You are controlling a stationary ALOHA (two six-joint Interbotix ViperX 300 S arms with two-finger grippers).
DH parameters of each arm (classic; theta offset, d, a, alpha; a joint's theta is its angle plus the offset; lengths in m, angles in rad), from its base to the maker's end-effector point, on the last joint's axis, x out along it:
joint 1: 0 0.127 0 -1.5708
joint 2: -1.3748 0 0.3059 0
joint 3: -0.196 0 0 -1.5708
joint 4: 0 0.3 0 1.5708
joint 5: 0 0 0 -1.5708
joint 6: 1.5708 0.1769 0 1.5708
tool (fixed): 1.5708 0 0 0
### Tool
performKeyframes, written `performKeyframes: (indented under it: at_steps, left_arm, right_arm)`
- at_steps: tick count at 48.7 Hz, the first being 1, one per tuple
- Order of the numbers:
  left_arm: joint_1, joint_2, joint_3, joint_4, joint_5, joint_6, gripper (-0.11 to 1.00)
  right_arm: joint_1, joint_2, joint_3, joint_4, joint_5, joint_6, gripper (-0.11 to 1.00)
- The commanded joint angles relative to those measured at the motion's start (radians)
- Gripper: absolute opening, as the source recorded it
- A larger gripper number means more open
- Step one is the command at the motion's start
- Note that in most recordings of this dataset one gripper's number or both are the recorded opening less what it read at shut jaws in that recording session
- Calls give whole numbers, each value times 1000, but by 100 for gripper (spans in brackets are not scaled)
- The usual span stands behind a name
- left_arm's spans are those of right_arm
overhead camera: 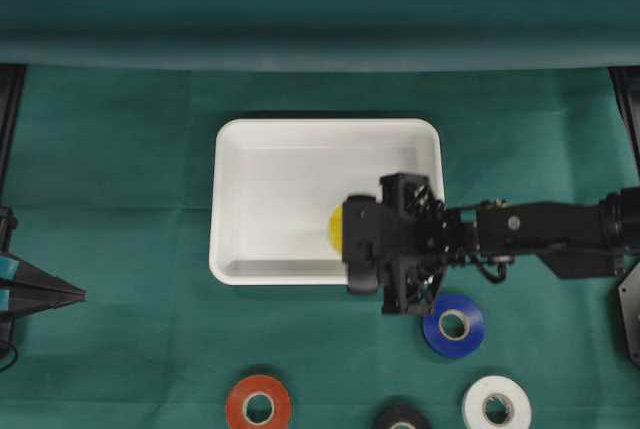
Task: Put the tape into the white case with the right arm.
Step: 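Carry the yellow tape into the white tray's right corner and release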
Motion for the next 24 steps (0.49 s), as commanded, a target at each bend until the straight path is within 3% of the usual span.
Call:
performKeyframes:
  at_steps: [1,24]
  left_arm:
    - [3,8,-11,-2,-5,0,0]
    - [3,8,-11,-2,-5,0,0]
  right_arm:
    - [-28,-34,-5,-5,-9,0,2]
    - [-132,-32,-3,-37,-78,-6,2]
